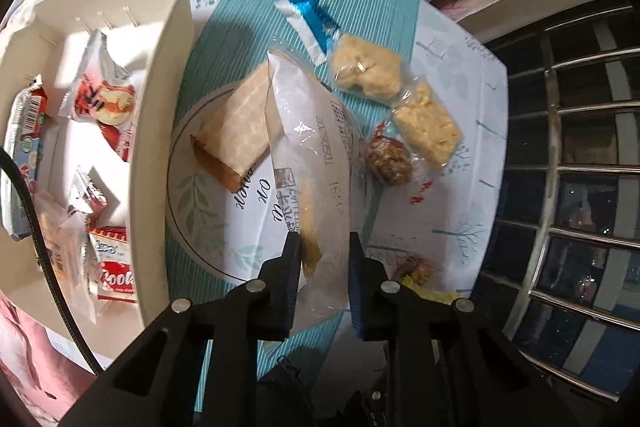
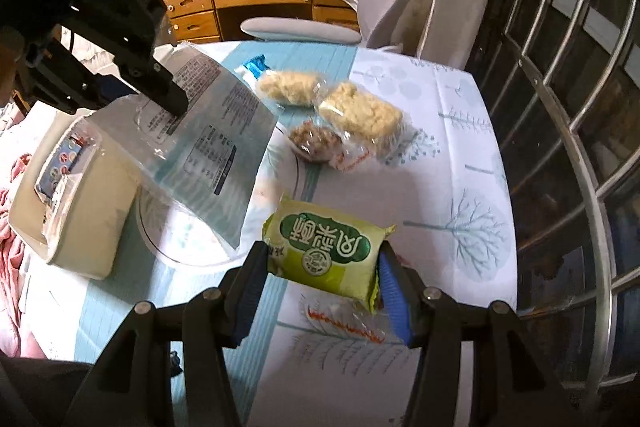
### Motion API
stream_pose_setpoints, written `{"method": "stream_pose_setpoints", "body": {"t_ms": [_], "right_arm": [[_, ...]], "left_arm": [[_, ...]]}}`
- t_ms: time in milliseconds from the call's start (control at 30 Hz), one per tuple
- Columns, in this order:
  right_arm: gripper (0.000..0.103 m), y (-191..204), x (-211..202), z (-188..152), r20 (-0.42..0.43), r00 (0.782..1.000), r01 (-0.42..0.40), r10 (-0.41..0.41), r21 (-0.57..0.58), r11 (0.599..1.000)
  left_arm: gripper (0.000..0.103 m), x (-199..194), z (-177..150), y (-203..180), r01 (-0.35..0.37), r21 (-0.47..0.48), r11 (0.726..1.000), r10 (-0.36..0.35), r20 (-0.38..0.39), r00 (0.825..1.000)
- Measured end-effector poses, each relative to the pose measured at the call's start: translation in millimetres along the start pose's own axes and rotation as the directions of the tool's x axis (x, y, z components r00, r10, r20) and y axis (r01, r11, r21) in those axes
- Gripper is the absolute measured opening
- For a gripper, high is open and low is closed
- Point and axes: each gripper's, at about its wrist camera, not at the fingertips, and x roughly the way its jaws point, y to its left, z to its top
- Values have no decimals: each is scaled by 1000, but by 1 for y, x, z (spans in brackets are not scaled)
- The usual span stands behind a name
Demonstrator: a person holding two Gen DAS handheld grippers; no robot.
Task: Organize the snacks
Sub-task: 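Lower the clear bag and green pack into the white tray and release both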
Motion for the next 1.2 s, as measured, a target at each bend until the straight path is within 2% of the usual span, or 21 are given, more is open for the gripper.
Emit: {"method": "stream_pose_setpoints", "body": {"t_ms": [500, 833, 1200], "right_arm": [[54, 57, -28, 35, 45, 998, -48, 50, -34, 998], [54, 119, -40, 49, 85, 993, -81, 85, -58, 995], [54, 201, -45, 61, 106, 989, -102, 104, -26, 994]], "left_arm": [[19, -96, -5, 37, 71, 19, 997, -72, 97, 993], [19, -145, -1, 99, 91, 31, 995, -94, 149, 984], [19, -168, 2, 184, 97, 59, 994, -104, 134, 985]]}}
